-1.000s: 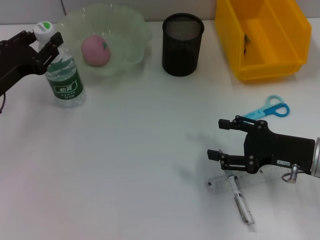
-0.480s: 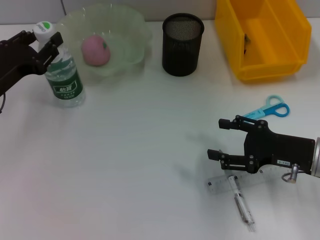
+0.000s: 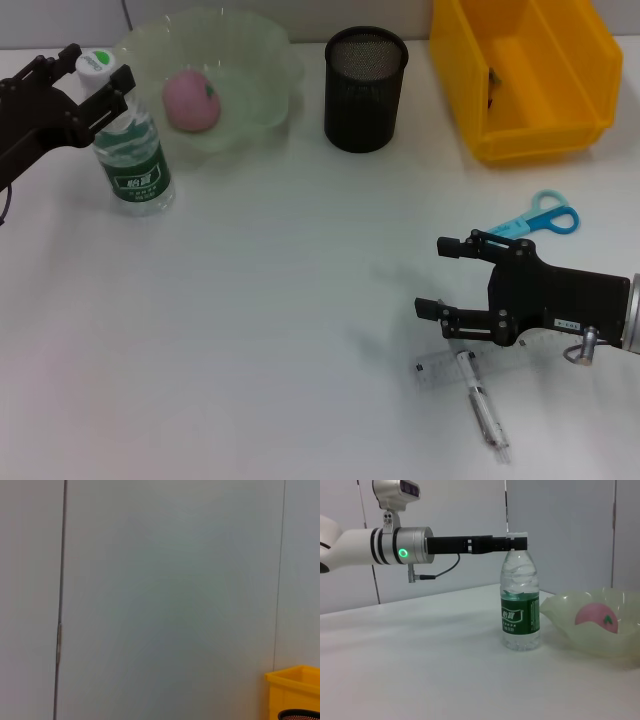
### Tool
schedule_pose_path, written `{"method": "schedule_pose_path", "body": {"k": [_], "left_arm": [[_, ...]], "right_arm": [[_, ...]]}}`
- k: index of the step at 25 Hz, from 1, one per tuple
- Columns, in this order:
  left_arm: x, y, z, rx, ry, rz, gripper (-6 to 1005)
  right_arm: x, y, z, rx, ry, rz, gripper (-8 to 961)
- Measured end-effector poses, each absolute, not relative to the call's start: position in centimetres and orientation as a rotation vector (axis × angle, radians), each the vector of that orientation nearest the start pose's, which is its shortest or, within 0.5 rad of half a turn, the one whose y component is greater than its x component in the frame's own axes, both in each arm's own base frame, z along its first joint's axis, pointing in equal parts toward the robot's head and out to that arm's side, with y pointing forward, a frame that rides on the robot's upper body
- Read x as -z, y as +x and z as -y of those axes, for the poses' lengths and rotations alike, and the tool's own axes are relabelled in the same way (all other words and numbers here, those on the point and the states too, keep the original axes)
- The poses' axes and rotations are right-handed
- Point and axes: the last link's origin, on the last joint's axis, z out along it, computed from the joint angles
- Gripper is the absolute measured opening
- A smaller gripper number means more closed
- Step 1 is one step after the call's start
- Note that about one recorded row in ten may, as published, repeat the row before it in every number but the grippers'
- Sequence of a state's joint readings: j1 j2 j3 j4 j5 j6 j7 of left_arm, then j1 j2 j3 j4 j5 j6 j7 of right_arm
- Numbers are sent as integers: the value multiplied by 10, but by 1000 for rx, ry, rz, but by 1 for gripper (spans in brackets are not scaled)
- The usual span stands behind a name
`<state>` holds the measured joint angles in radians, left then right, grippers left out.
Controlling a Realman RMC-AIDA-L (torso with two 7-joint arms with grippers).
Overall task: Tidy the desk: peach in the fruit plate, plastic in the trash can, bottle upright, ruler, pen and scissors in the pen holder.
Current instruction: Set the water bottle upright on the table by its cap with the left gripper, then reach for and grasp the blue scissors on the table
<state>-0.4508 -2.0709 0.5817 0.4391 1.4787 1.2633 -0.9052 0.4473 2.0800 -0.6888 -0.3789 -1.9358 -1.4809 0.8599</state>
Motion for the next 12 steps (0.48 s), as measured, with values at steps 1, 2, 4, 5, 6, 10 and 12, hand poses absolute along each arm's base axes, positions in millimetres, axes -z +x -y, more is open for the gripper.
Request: {"method": "schedule_pose_path", "body": {"k": [1, 2, 4, 5, 6, 10, 12], "left_arm": [[-31, -311, -351, 819, -2040, 515, 569], [-31, -311, -351, 821, -2041, 516, 587], [-30, -310, -351, 823, -2042, 517, 623], [-30, -310, -351, 823, -2042, 517, 641], [-31, -310, -352, 823, -2042, 516, 659], [-30, -310, -352, 823, -2043, 516, 766], [-31, -308, -352, 844, -2040, 523, 793]], "right_arm": [[45, 300, -283, -695, -2686, -355, 817], [45, 299, -283, -695, -2686, -355, 817], [45, 299, -283, -695, -2686, -355, 817], [45, 299, -283, -695, -2686, -355, 817], [45, 299, -283, -695, -2686, -356, 817], [45, 299, -283, -695, -2685, -356, 817], [45, 300, -283, -696, -2683, -358, 817]]}}
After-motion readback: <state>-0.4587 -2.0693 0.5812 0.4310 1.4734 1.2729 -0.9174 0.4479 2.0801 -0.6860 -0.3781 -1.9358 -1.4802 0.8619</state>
